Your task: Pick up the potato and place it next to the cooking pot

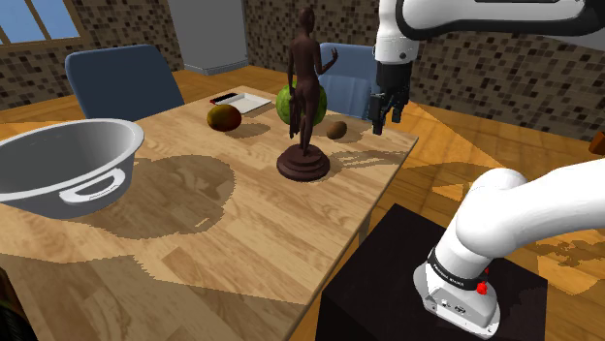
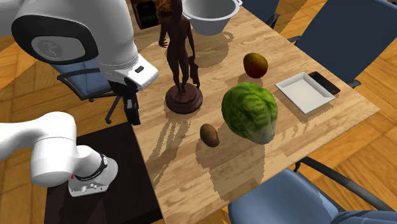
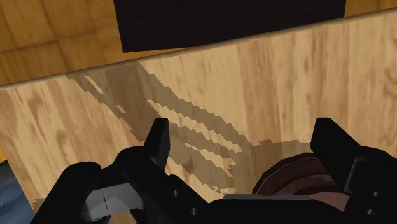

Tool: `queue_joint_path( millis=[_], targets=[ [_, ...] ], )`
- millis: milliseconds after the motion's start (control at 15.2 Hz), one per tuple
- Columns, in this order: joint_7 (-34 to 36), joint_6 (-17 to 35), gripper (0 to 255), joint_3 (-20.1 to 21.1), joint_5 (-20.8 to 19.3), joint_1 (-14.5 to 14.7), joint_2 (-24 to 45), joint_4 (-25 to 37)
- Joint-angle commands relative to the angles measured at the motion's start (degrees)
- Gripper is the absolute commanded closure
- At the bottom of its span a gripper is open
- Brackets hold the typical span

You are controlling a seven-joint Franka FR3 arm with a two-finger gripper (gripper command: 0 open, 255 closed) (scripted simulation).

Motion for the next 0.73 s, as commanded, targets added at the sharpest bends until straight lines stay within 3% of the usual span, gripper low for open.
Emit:
queue_joint_path(
  millis=[0, 330, 660],
  targets=[
    [0.00, 0.00, 0, 0.00, 0.00, 0.00, 0.00, 0.00],
    [-19.96, 5.58, 0, -7.77, -5.75, 3.49, 6.87, 1.91],
    [-39.35, 11.48, 0, -14.34, -8.65, 7.37, 16.09, 6.32]
  ],
)
